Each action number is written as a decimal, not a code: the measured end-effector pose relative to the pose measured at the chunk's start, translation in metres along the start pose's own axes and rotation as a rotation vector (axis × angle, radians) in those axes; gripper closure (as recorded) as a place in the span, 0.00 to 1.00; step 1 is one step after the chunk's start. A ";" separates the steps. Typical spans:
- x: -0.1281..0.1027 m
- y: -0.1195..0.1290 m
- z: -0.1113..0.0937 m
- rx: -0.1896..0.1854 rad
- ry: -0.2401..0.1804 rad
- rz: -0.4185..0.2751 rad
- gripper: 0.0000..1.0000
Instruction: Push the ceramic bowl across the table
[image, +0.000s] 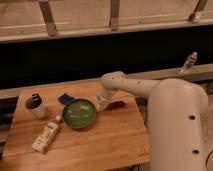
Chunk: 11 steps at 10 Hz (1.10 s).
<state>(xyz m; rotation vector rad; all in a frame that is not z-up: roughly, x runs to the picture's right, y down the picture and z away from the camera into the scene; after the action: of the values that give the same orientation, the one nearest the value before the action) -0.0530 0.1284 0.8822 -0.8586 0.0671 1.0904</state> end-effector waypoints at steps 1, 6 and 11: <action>0.001 0.014 0.000 -0.018 -0.005 -0.018 1.00; -0.005 0.066 0.022 -0.113 0.020 -0.108 1.00; -0.016 0.091 -0.003 -0.075 -0.001 -0.177 1.00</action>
<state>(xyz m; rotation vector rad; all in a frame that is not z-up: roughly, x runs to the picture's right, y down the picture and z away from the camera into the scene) -0.1327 0.1312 0.8345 -0.9142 -0.0502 0.9317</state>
